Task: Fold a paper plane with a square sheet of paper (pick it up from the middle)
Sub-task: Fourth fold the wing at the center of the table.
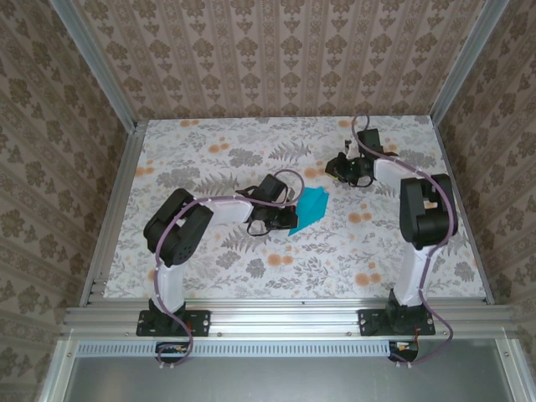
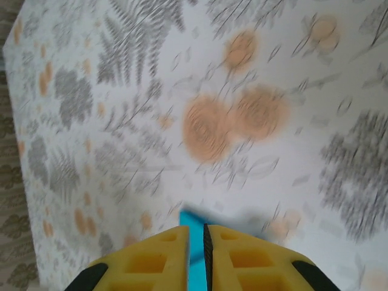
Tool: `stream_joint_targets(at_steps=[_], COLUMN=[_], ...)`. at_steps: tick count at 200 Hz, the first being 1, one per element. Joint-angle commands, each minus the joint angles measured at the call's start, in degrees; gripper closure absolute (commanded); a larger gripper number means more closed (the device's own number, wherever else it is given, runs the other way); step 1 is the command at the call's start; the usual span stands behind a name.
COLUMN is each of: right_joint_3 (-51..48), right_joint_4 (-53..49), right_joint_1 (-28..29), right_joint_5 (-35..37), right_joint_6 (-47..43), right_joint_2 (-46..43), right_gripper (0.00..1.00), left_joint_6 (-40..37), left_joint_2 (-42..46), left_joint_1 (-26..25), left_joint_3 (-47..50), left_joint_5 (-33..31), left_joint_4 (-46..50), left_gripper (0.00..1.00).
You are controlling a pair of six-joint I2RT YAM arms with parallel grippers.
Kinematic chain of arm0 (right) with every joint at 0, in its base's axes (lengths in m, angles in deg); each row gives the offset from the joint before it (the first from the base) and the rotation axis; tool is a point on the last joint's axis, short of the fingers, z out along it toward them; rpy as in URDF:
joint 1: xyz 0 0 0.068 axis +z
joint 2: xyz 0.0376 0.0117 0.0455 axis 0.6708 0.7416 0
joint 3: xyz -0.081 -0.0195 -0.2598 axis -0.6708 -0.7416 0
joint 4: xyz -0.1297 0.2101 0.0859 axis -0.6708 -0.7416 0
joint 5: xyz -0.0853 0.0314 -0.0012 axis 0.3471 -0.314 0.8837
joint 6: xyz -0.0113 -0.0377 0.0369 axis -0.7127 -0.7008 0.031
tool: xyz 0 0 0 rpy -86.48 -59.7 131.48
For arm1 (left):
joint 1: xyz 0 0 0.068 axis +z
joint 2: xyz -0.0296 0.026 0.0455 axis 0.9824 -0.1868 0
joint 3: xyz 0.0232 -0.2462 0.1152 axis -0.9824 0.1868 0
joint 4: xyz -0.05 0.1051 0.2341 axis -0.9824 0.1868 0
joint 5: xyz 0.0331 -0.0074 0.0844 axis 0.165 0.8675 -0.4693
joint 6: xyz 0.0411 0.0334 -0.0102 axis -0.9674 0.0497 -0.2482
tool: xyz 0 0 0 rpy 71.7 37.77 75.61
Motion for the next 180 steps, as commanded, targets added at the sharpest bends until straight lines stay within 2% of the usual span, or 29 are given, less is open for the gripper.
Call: stream_joint_targets(at_steps=[1, 26, 56, 100, 119, 136, 160, 180], right_joint_3=[-6.32, -12.13, -12.16, -11.15, -10.71, -10.82, -11.00, -10.92], right_joint_4=[2.23, 6.26, 7.82, 5.68, 3.66, 3.77, 4.47, 4.45], right_joint_1=[2.80, 6.81, 10.49, 10.77, 10.74, 10.59, 10.63, 10.66], right_joint_5=[-0.72, -2.99, -5.67, -4.49, -3.04, -3.01, -3.04, -2.99], right_joint_6=[2.56, 5.54, 6.16, 4.93, 3.88, 4.09, 4.47, 4.54], right_joint_2=[-4.14, -4.38, -0.56, 1.94, 3.38, 4.61, 5.55, 6.14], right_gripper=[0.83, 0.83, 0.84, 0.86, 0.87, 0.87, 0.87, 0.87], left_joint_6=[-0.66, -0.48, -0.73, 0.53, 2.10, 4.21, 7.18, 7.47], left_joint_2=[-4.54, -4.24, -2.55, 2.64, 5.74, 7.72, 7.37, 4.67], left_joint_1=[-0.93, -0.93, -0.93, -0.17, 0.60, 0.92, 1.01, 0.96], left_joint_3=[2.20, 1.71, 1.24, 0.10, -0.19, 0.90, 3.19, 2.38], left_joint_5=[-3.26, -2.83, -2.39, 0.68, 2.59, 3.79, 5.19, 5.75], left_joint_4=[12.38, 12.10, 11.76, 8.11, 3.55, -1.96, -9.42, -9.76], left_gripper=[0.98, 0.98, 0.96, 0.88, 0.81, 0.79, 0.77, 0.77])
